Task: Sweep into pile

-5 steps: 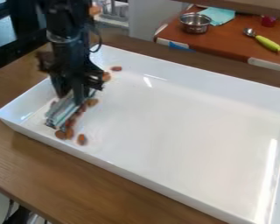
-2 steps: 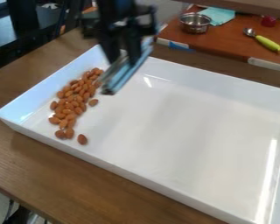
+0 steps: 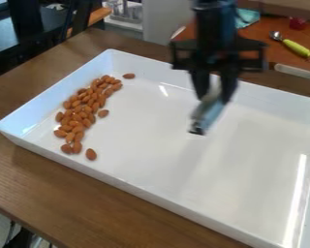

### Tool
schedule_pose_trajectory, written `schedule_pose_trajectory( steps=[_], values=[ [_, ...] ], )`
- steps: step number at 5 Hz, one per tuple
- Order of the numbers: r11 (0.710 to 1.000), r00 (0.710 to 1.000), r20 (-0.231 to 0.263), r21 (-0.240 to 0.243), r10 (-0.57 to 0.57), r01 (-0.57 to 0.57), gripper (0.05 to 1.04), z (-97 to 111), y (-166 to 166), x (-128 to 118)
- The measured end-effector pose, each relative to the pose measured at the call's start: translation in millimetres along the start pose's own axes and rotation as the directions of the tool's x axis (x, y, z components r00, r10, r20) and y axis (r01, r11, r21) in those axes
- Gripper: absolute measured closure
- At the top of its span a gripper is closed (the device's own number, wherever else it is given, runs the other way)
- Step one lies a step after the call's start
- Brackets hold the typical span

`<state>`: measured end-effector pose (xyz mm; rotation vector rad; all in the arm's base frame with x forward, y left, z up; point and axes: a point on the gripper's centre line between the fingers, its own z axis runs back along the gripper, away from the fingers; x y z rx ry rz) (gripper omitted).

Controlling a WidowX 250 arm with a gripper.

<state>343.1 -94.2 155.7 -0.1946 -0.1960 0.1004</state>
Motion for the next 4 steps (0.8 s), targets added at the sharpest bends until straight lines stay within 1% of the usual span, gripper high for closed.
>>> schedule_pose_trajectory(
  steps=[1,2,3,4],
  values=[
    [0.999,1.000,-0.012,0.028,-0.026,0.027,0.734,-23.8,-44.5,-2.1],
    [0.994,0.999,-0.025,0.105,-0.022,0.024,0.677,-50.8,-55.5,-10.7],
    [0.982,1.000,-0.025,0.190,0.019,-0.014,0.367,-63.6,-51.2,-9.3],
    [0.983,0.998,-0.065,0.186,0.015,-0.003,0.107,-61.5,-55.5,-17.3]
  ],
)
